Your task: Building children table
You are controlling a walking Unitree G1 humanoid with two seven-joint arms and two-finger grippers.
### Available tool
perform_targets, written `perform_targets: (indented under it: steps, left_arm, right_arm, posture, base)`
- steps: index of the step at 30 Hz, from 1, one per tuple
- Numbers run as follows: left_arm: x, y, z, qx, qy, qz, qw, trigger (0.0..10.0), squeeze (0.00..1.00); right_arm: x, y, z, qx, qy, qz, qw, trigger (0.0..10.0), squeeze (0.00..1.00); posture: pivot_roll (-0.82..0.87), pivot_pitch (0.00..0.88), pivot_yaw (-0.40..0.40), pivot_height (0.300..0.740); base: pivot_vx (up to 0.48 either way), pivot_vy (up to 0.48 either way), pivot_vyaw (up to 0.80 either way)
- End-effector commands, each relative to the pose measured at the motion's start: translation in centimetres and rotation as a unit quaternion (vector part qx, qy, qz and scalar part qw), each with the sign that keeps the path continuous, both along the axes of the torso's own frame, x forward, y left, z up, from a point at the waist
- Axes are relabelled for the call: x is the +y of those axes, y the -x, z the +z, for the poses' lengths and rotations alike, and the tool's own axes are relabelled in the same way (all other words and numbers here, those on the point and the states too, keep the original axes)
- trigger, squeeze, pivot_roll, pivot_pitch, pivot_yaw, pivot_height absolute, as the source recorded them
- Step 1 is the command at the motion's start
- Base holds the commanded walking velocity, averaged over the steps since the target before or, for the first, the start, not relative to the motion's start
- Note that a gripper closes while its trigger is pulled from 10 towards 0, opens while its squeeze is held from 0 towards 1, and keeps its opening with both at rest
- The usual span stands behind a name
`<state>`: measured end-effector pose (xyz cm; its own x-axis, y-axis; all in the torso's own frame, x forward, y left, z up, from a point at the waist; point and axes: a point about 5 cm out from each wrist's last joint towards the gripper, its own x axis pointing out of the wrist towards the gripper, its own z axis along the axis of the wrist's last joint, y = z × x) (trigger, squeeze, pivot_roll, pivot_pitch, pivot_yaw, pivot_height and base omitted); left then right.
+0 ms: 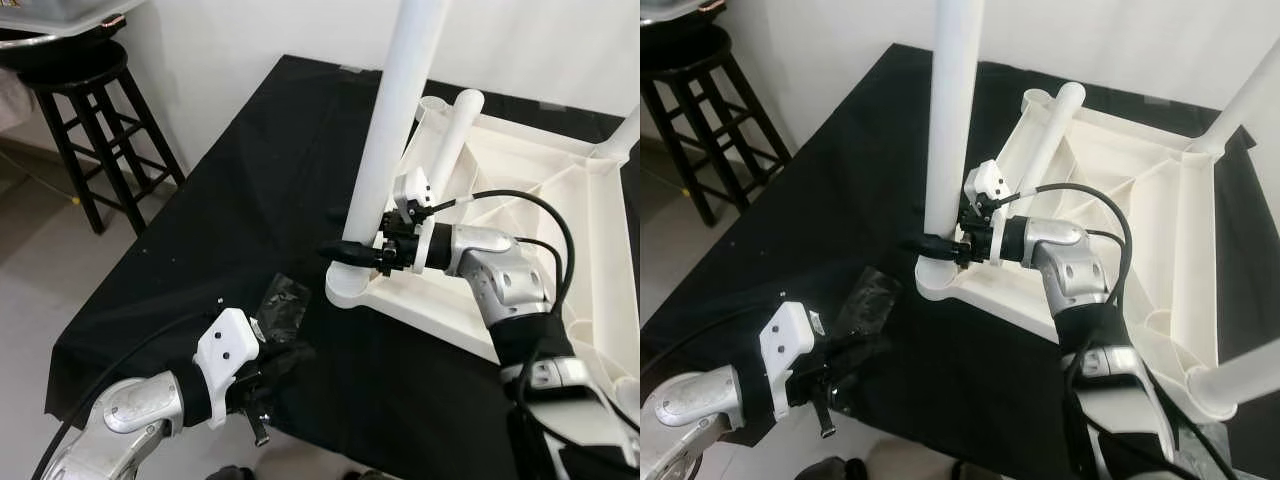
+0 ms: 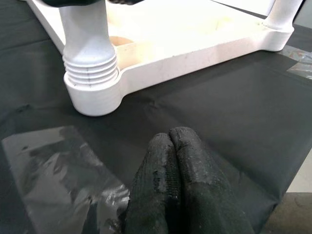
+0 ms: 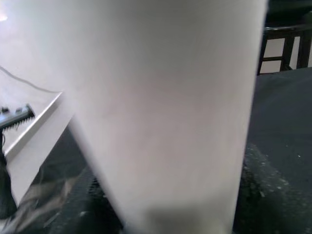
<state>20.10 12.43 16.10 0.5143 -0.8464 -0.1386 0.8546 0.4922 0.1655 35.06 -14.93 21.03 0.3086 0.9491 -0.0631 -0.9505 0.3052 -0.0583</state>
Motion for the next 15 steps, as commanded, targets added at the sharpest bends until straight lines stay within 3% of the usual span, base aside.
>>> perform_targets:
  steps: [1,9,10,11,12,14,15]
  left_arm:
    - [-0.2,0.1,-0.3,0.005,-0.001,-0.003,1.0,10.0,0.0]
    - [-0.1,0.3,-0.3,0.008,0.0,-0.003,1.0,10.0,0.0]
    - [0.0,0.4,-0.2,0.009,0.001,-0.003,1.0,10.0,0.0]
    - [0.0,0.4,-0.2,0.009,0.001,-0.003,1.0,10.0,0.0]
    - [0.1,0.4,-0.2,0.009,0.001,-0.003,1.0,10.0,0.0]
    - [0.3,0.4,-0.1,0.01,0.0,-0.003,1.0,10.0,0.0]
    - [0.3,0.4,-0.1,0.011,0.0,-0.003,1.0,10.0,0.0]
  right_arm:
    - [-0.9,0.1,-0.5,0.0,-0.008,-0.005,1.0,0.0,0.0]
    - [-1.4,1.6,-1.8,-0.019,-0.005,-0.073,0.997,0.0,0.0]
    - [-0.6,2.6,-2.6,-0.029,-0.017,-0.156,0.987,0.0,0.0]
    - [-0.6,2.6,-2.6,-0.029,-0.017,-0.156,0.987,0.0,0.0]
    - [-0.4,2.8,-2.8,-0.038,-0.024,-0.203,0.978,0.0,0.0]
    - [1.0,4.0,-4.5,-0.005,-0.032,-0.389,0.921,0.0,0.0]
    - [1.4,4.8,-5.1,0.014,-0.03,-0.439,0.898,0.0,0.0]
  posture:
    - [0.07,0.159,-0.081,0.74]
    - [0.06,0.172,-0.084,0.74]
    - [0.04,0.182,-0.084,0.74]
    - [0.04,0.182,-0.084,0.74]
    - [0.04,0.182,-0.084,0.74]
    - [0.04,0.194,-0.076,0.74]
    - [0.03,0.195,-0.074,0.74]
  base:
    - [0.0,0.0,0.0]
    - [0.0,0.0,0.0]
    - [0.0,0.0,0.0]
    - [0.0,0.0,0.0]
    - [0.0,0.0,0.0]
    - [0.0,0.0,0.0]
    - [0.0,0.0,0.0]
